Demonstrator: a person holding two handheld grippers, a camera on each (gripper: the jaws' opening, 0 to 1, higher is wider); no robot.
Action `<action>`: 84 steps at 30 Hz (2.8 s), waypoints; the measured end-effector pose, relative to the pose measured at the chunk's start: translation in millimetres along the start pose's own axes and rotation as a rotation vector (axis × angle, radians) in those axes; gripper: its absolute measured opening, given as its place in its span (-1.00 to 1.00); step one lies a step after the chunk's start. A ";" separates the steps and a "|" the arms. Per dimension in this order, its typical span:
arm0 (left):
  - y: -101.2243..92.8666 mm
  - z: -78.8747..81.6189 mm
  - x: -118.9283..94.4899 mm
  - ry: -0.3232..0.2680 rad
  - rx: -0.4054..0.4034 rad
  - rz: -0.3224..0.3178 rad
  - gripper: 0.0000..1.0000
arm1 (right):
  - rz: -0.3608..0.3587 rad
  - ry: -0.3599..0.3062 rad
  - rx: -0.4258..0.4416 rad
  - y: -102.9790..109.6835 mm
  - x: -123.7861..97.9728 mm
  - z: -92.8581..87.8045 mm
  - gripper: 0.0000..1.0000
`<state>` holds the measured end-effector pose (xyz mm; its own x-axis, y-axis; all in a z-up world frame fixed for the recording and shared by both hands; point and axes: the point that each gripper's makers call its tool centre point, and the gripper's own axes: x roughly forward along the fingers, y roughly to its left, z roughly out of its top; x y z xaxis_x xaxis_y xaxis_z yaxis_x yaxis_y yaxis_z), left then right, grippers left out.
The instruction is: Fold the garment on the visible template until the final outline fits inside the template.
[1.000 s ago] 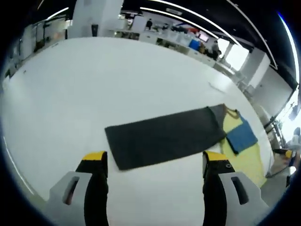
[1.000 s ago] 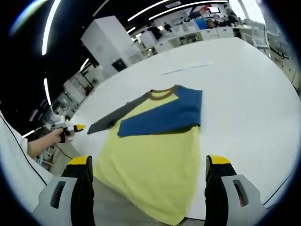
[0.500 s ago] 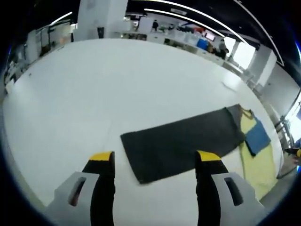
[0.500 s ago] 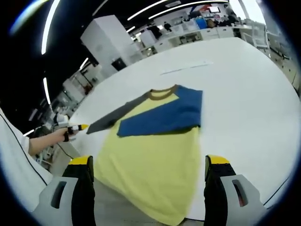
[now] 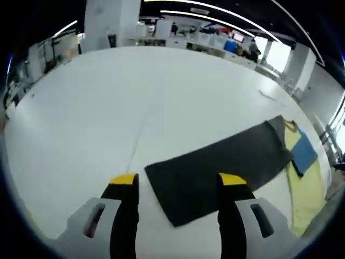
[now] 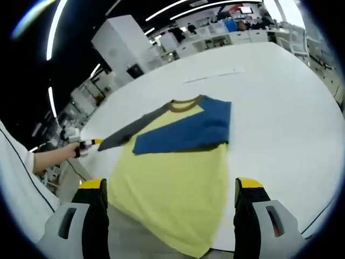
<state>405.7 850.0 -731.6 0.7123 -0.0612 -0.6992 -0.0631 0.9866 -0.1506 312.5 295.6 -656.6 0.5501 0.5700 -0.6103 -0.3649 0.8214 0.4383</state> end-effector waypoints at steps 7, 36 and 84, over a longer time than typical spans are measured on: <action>9.1 0.3 9.0 0.002 -0.017 0.027 -0.08 | 0.001 0.005 -0.006 0.7 1.7 0.0 0.95; 30.5 2.4 17.1 0.021 0.060 0.110 -0.69 | 0.012 0.022 -0.020 5.0 5.5 0.1 0.95; 9.7 71.2 -16.8 -0.147 -0.012 0.135 -1.00 | 0.011 -0.030 -0.015 5.9 -16.4 -0.8 0.95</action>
<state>442.9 871.4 -671.6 0.7911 0.0950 -0.6043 -0.1726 0.9824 -0.0715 300.8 291.2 -644.6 0.5683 0.5787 -0.5850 -0.3826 0.8152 0.4348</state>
